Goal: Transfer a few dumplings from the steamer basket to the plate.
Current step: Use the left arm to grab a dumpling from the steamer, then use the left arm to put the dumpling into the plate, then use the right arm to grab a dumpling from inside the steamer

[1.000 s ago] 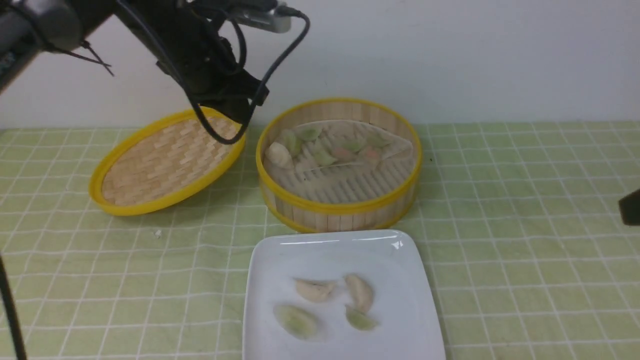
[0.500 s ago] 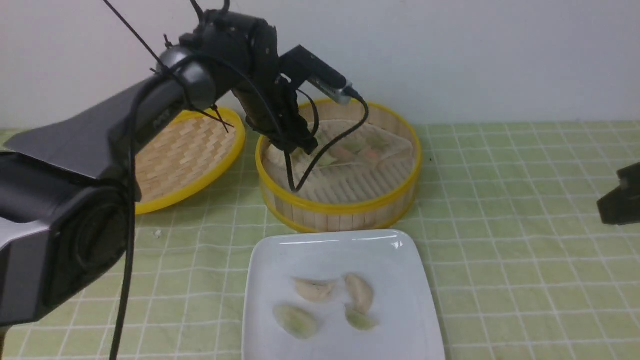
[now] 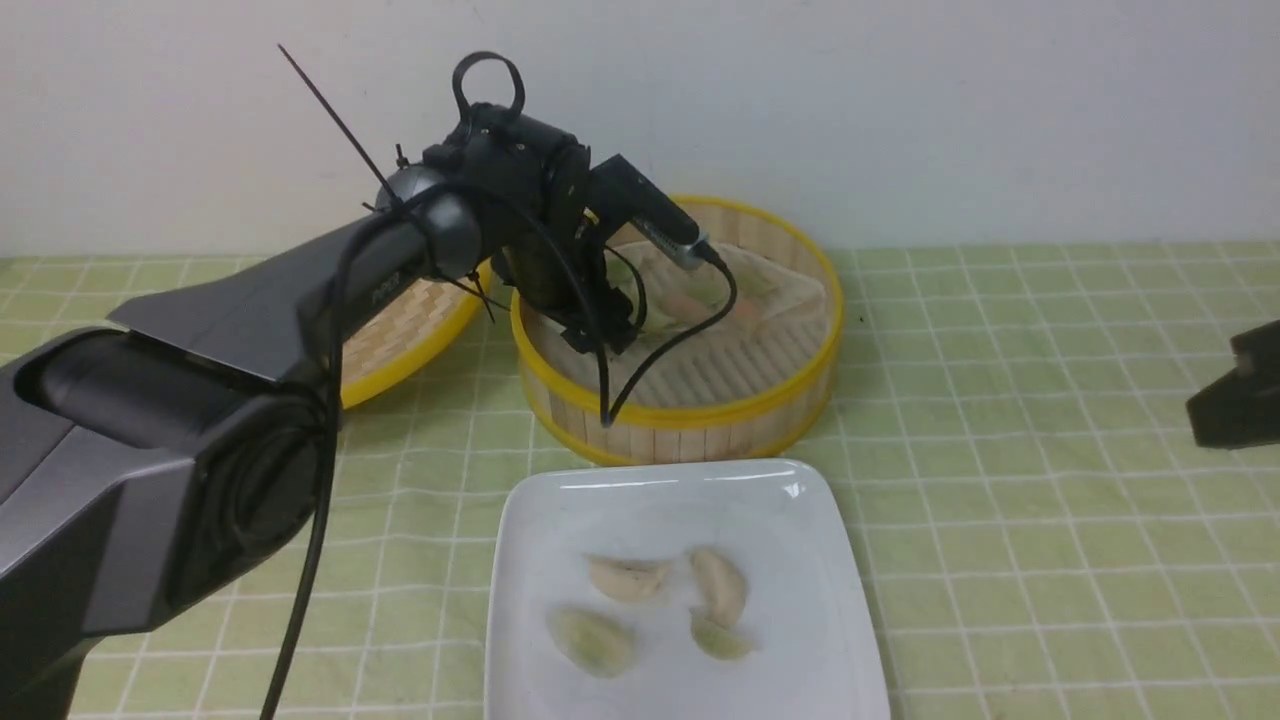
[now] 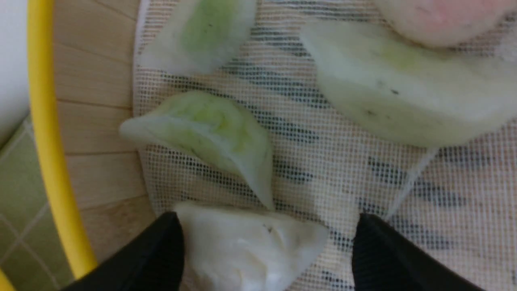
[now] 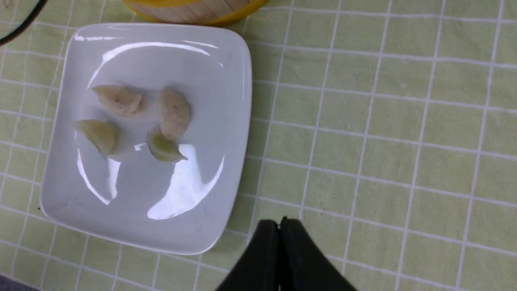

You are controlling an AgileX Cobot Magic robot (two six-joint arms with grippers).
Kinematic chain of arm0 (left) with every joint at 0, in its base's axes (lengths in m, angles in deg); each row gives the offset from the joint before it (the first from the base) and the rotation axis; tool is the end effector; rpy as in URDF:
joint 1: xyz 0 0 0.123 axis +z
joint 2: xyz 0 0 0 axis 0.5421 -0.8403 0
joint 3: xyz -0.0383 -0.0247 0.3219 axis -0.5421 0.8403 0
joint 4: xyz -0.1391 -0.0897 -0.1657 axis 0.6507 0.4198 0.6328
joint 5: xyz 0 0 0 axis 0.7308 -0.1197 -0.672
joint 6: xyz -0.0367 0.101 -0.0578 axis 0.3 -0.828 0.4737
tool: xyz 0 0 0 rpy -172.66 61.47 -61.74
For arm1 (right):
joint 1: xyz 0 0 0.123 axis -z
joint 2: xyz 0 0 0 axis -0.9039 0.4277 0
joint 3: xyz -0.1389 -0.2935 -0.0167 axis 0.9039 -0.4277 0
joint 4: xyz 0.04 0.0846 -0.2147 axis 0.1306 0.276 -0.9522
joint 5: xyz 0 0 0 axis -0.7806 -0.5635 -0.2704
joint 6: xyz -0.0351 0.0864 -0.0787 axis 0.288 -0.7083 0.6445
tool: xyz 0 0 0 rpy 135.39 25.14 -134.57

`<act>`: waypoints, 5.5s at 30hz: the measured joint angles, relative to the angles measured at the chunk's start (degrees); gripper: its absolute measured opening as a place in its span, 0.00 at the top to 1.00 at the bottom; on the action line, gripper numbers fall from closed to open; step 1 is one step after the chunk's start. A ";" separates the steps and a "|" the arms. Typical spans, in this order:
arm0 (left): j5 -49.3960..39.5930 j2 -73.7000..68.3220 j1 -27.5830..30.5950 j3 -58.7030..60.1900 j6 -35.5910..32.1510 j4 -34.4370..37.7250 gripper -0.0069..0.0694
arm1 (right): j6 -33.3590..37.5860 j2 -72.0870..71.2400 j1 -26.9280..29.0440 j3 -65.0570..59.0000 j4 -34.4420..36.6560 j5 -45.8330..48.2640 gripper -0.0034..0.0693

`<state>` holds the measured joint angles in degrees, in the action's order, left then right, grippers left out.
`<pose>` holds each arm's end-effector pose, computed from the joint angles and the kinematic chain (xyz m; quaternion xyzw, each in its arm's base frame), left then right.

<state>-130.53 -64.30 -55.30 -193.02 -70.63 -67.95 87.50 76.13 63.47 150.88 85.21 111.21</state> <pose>0.5244 -0.2034 0.1722 0.3539 0.8993 0.0482 0.2522 0.1796 0.0489 0.3631 -0.0716 0.9617 0.1815 0.1925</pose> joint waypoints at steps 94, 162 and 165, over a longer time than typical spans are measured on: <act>-22.52 33.80 -5.26 17.11 9.86 17.33 0.38 | 4.24 0.00 0.00 0.15 7.39 0.00 0.97; -21.74 64.14 -5.49 45.23 6.63 26.41 0.92 | 1.60 35.53 -11.32 37.11 2.57 -0.86 0.97; -22.30 71.28 -5.49 46.76 8.04 26.19 0.92 | -2.45 44.82 -13.50 43.91 -1.12 -1.77 0.95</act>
<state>-152.83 6.98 -60.79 -146.25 -62.59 -41.76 85.05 120.95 49.96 194.79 84.08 109.44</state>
